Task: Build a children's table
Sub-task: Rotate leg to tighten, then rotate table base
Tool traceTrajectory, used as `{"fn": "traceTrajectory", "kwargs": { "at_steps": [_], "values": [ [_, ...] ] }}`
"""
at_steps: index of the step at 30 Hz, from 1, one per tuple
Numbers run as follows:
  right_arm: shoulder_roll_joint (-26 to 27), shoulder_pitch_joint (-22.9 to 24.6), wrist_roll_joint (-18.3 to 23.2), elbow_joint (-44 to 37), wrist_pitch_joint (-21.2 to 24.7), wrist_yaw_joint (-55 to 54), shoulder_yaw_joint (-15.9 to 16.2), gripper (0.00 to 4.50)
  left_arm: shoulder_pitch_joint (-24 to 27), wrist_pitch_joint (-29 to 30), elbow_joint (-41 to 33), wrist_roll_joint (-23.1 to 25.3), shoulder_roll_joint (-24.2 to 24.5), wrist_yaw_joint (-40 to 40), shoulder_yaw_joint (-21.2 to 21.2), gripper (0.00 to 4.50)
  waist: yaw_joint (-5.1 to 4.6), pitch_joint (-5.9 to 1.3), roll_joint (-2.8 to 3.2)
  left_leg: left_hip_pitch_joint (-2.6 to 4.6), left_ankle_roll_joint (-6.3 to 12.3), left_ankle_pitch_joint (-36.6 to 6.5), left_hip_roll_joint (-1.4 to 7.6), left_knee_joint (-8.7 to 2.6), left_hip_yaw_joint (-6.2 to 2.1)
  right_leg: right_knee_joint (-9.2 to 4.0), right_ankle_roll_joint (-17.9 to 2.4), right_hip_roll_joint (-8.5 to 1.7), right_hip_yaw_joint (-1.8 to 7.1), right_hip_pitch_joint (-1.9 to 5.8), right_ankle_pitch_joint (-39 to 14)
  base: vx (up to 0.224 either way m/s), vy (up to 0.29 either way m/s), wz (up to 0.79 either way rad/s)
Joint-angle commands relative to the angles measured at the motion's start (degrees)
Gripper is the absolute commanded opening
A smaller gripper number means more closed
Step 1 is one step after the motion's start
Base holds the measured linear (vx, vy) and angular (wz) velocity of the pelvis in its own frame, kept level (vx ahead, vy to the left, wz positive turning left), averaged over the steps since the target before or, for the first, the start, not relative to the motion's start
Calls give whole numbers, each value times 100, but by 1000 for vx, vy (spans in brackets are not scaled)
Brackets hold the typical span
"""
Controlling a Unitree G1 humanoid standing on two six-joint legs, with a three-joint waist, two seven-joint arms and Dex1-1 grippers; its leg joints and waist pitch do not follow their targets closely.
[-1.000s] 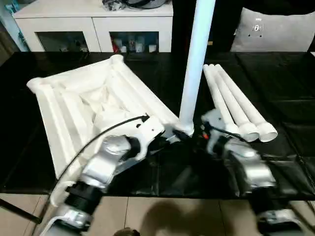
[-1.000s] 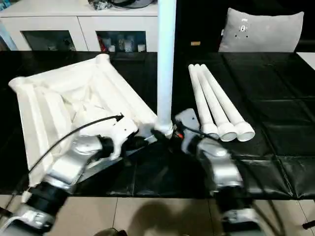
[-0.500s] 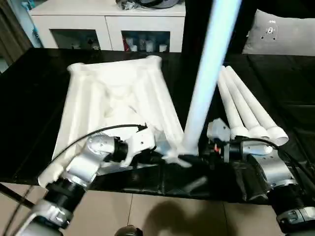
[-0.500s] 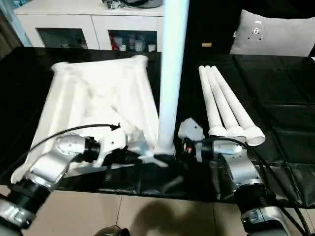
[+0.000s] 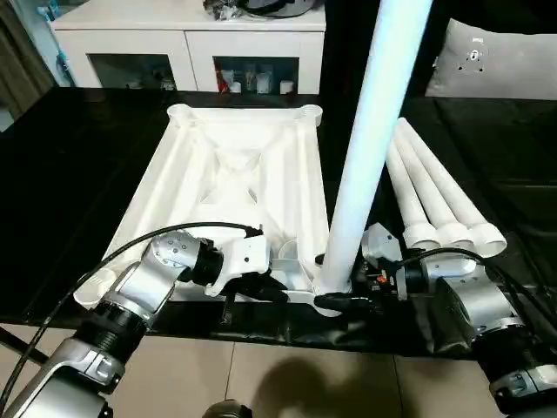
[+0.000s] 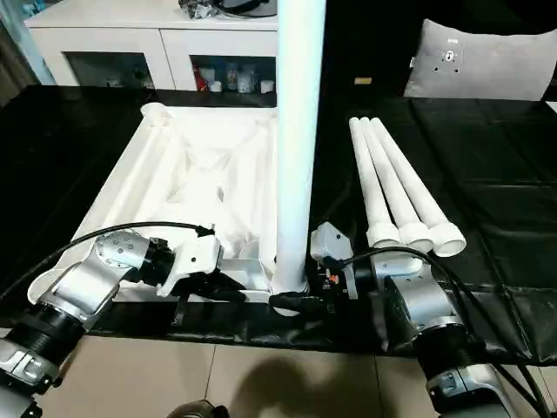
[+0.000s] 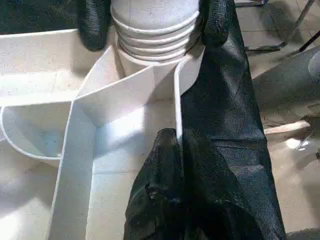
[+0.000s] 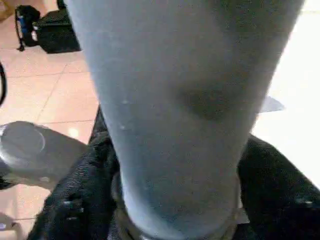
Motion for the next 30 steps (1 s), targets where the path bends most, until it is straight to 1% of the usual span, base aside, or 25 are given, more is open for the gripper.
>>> {"fn": "traceTrajectory", "kwargs": {
  "at_steps": [1,3,4,5,6,7,8,9,10,11,12,13,14,15,16,18,19,21,23,24,25,26,27,29,30],
  "values": [
    [12,11,152,-116,156,86,20,309,61,7,-14,-7,27,-117,-67,0,-8,-407,-34,157,378,-1274,365,-410,-124,-387,-1581,-386,248,208,-462,0,0,0],
    [54,54,201,-165,195,50,11,290,117,88,-75,-45,20,-69,-20,0,-8,-412,-37,151,380,-1241,367,-407,-126,-382,-1579,-393,249,212,-441,0,0,0],
    [136,98,246,-219,328,-71,-9,283,191,228,-177,-94,-19,71,62,0,-12,-414,-34,157,378,-1224,370,-409,-123,-374,-1586,-384,248,209,-401,0,0,0],
    [341,166,301,-285,562,-384,-65,283,319,521,-364,-140,-112,420,227,0,-21,-399,-111,142,401,-1212,367,-418,-117,-391,-1575,-382,245,211,-442,0,0,0],
    [341,166,301,-285,562,-384,-65,279,319,521,-364,-140,-112,420,227,0,-17,-408,-74,145,393,-1198,378,-418,-123,-356,-1592,-395,250,209,-433,0,0,0],
    [485,191,309,-290,701,-626,-105,277,379,707,-462,-139,-184,681,324,0,-29,-383,-66,147,371,-1237,389,-437,-120,-382,-1570,-392,255,190,-568,0,0,0],
    [725,183,208,-206,788,-1136,-162,277,452,1039,-618,-106,-325,1122,468,0,-23,-379,-63,144,346,-1311,371,-438,-130,-402,-1549,-396,247,188,-718,0,0,0],
    [955,172,110,-106,782,-1586,-207,276,507,1347,-759,-69,-492,1565,611,0,-99,-335,-88,147,163,-1566,359,-477,-139,-441,-1456,-397,262,170,-1205,0,0,0],
    [955,172,110,-106,782,-1586,-207,275,507,1347,-759,-69,-492,1565,611,0,-125,-325,-86,156,85,-1697,357,-486,-144,-458,-1405,-411,267,170,-1446,0,0,0],
    [1081,157,50,-42,772,-1867,-220,275,533,1533,-853,-65,-593,1804,678,0,-162,-309,-100,171,-8,-1928,331,-488,-159,-514,-1254,-427,271,176,-1963,0,0,0],
    [1081,157,50,-42,772,-1867,-220,275,533,1533,-853,-65,-593,1804,678,0,-178,-308,-97,179,-48,-1975,337,-494,-159,-522,-1200,-427,281,168,-2075,0,0,0],
    [1265,100,-30,107,753,-2284,-263,274,546,1790,-963,-58,-784,2160,788,0,-224,-292,-114,165,-93,-2051,338,-510,-167,-535,-1128,-422,280,164,-2209,0,0,0],
    [1606,-43,-86,412,804,-3056,-418,274,549,2162,-1139,-15,-1152,2727,941,0,-276,-287,-103,191,-159,-2105,337,-517,-166,-540,-1144,-412,286,130,-2217,0,0,0],
    [1745,-115,-68,540,843,-3330,-504,274,528,2281,-1169,12,-1325,2964,999,0,-308,-300,-116,189,-164,-2078,323,-505,-178,-555,-1126,-421,282,146,-2233,0,0,0],
    [1745,-115,-68,540,843,-3330,-504,274,528,2281,-1169,12,-1325,2964,999,0,-308,-300,-116,189,-164,-2078,323,-505,-178,-555,-1126,-421,282,146,-2233,0,0,0],
    [1993,-230,-64,699,971,-3891,-726,274,463,2462,-1195,64,-1650,3428,1100,0,-313,-323,-116,177,-54,-1830,322,-490,-157,-557,-1116,-401,294,149,-1891,0,0,0],
    [2102,-301,-64,799,1025,-4173,-843,274,387,2493,-1139,95,-1825,3690,1153,0,-335,-332,-134,156,12,-1630,313,-486,-140,-529,-1181,-377,291,160,-1558,0,0,0],
    [2269,-486,-126,1132,1046,-4936,-1077,274,93,2339,-817,248,-2124,4216,1137,0,-307,-355,-128,159,102,-1387,299,-459,-125,-522,-1212,-377,286,168,-1296,0,0,0],
    [2280,-507,-162,1215,970,-4954,-1097,274,-28,2318,-705,281,-2215,4336,1138,0,-280,-380,-116,154,170,-1156,287,-432,-112,-500,-1247,-367,277,181,-948,0,0,0],
    [2272,-506,-246,1236,863,-5026,-1089,309,-110,2320,-621,285,-2271,4402,1155,0,-243,-404,-109,149,251,-959,290,-412,-108,-467,-1282,-372,271,199,-621,0,0,0],
    [2278,-497,-247,1226,810,-5041,-1104,330,-141,2328,-590,310,-2268,4396,1140,0,-226,-417,-95,131,354,-758,290,-393,-106,-432,-1327,-371,263,214,-280,0,0,0],
    [2283,-484,-222,1192,801,-5039,-1127,344,-154,2319,-570,341,-2238,4363,1114,0,-216,-424,-104,122,411,-669,290,-386,-106,-421,-1343,-371,256,223,-134,0,0,0],
    [2272,-454,-171,1112,780,-5007,-1172,345,-158,2264,-515,374,-2165,4291,1084,0,-199,-438,-69,119,515,-546,288,-366,-108,-393,-1379,-370,251,225,106,0,0,0],
    [2226,-401,-208,1003,703,-5066,-1206,357,-141,2253,-484,399,-2093,4241,1069,0,-177,-448,-88,99,629,-470,295,-352,-112,-372,-1407,-369,239,228,307,0,0,0],
    [2230,-403,-235,1008,683,-5093,-1218,357,-143,2264,-480,411,-2094,4252,1066,0,-176,-442,-89,97,639,-482,296,-353,-110,-374,-1415,-369,237,223,302,0,0,0]
  ]
}}
